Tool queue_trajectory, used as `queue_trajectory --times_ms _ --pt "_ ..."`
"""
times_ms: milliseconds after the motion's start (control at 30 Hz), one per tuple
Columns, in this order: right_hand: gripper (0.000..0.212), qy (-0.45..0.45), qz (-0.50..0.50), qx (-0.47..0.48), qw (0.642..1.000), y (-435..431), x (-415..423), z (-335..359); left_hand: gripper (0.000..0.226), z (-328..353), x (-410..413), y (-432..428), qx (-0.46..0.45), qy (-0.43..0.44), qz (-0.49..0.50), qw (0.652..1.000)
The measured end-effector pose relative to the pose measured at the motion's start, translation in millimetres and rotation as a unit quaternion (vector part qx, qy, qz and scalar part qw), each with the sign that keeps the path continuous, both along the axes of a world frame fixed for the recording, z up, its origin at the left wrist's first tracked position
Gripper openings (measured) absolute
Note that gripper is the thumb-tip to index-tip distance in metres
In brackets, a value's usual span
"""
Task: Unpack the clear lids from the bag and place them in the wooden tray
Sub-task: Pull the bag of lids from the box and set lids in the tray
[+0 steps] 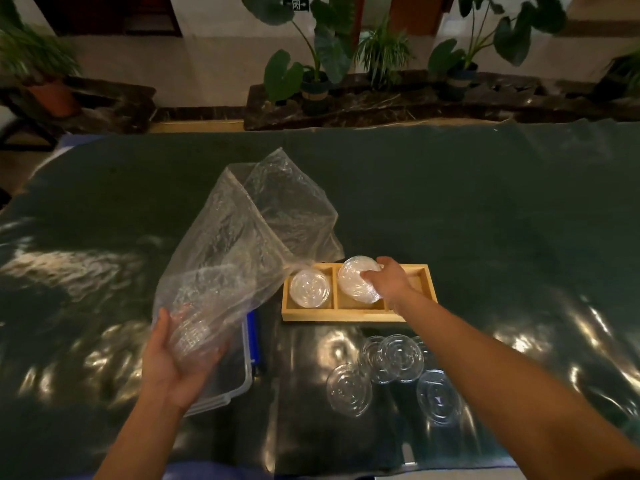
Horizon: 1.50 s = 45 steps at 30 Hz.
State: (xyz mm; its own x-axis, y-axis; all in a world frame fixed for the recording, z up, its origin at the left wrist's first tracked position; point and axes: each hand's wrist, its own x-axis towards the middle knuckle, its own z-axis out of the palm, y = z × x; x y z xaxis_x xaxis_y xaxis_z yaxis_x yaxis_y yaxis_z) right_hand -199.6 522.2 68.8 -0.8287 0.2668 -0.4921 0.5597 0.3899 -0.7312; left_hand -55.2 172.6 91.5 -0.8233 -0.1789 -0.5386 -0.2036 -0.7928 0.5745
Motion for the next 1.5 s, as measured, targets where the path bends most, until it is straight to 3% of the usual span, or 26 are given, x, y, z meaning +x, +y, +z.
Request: queue_trajectory --times_ms 233,400,533,667,767,933,1100,1200,1300,1433,1500 --pt "0.041 -0.003 0.122 0.154 0.981 -15 0 -6 0.065 5 -8 14 0.008 -0.005 -0.009 1.0" --pt "0.029 0.014 0.194 0.306 0.932 -18 -2 1 0.07 5 -7 18 0.011 -0.005 -0.022 1.0" --pt "0.042 0.004 0.188 0.291 0.938 -12 -1 -3 0.083 6 -8 19 0.011 -0.012 -0.03 0.999" --pt "0.05 0.017 0.237 0.338 0.91 -9 4 -8 0.086 6 -7 20 0.011 -0.013 -0.031 0.999" --pt "0.052 0.013 0.24 0.33 0.913 -8 6 -13 0.089 7 -6 21 0.014 -0.013 -0.029 0.999" --pt "0.066 0.086 0.239 0.328 0.91 -5 11 -17 0.093 6 -5 24 0.005 -0.021 -0.033 0.999" --pt "0.083 0.07 0.28 0.365 0.885 -6 16 -24 0.073 3 -3 24 0.022 -0.023 -0.019 0.999" --pt "0.081 0.075 0.27 0.366 0.887 -5 19 -27 0.072 2 -3 23 0.031 -0.02 -0.03 0.999" --pt "0.084 0.076 0.269 0.366 0.888 -6 19 -29 0.085 1 -5 24 0.029 -0.028 -0.032 0.999" --pt "0.091 0.062 0.256 0.339 0.903 -4 19 -24 0.089 -1 -7 26 0.045 -0.024 -0.033 0.998" --pt "0.084 0.083 0.237 0.312 0.916 1 22 -19 0.088 -1 -7 27 0.047 -0.021 -0.039 0.998"
